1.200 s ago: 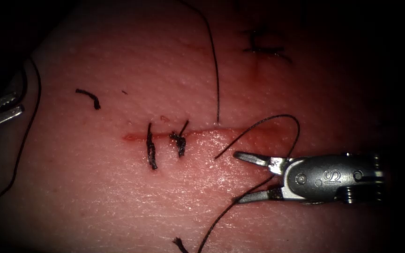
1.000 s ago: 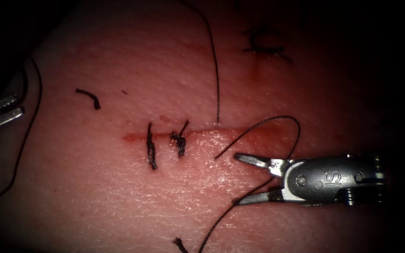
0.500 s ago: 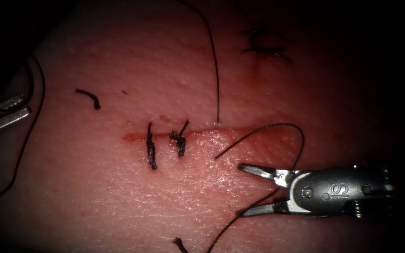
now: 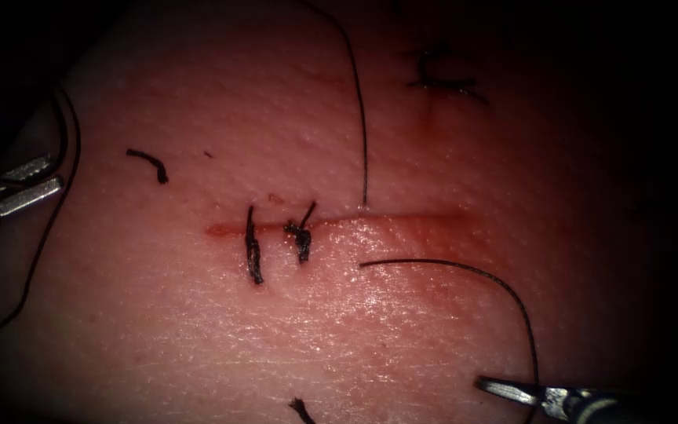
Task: Wound Closure
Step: With the right gripper pull the suture through the wound until a short tail remains on top
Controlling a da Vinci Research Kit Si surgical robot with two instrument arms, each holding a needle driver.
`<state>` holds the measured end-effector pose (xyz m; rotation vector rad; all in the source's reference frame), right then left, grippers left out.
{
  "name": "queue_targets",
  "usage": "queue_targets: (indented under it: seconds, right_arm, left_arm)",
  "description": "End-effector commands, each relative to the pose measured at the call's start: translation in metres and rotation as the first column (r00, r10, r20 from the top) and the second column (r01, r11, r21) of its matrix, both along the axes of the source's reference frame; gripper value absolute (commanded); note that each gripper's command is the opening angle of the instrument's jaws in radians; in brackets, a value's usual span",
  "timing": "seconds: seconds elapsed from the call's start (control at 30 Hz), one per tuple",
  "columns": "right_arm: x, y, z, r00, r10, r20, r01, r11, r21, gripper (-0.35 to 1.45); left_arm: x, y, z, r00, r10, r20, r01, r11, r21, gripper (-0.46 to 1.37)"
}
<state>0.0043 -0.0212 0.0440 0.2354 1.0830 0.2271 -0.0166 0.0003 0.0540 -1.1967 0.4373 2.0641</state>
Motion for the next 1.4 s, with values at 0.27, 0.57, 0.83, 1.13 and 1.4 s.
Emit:
queue_targets:
  seconds: [0.27,0.57,0.83,1.13,1.4]
  right_arm:
    - [-0.009,0.0015,-0.0026,0.996,0.037,0.084,-0.038,0.999,0.007,1.16]
    - [-0.0113,0.0093,-0.0011,0.984,0.169,0.064,-0.171,0.985,0.019,1.12]
    - [-0.0076,0.0171,0.0043,0.983,0.181,0.036,-0.18,0.983,-0.039,1.14]
    - [-0.0036,0.0205,0.0084,0.988,0.153,-0.011,-0.153,0.987,-0.041,0.95]
    - [-0.0008,0.0213,0.011,0.988,0.15,-0.031,-0.152,0.985,-0.085,1.05]
  left_arm:
    - [0.0,0.0,0.0001,1.0,0.006,-0.004,-0.006,1.0,-0.004,-0.35]
    - [-0.0003,-0.0005,0.0005,1.0,0.009,-0.003,-0.009,1.0,-0.012,-0.35]
    - [-0.0002,-0.0008,0.0008,1.0,0.014,0.0,-0.014,1.0,-0.015,-0.35]
    - [0.0003,-0.0009,0.0011,1.0,0.018,0.002,-0.018,1.0,-0.017,-0.35]
    - [0.0002,-0.0013,0.0012,1.0,0.018,0.0,-0.018,1.0,-0.02,-0.35]
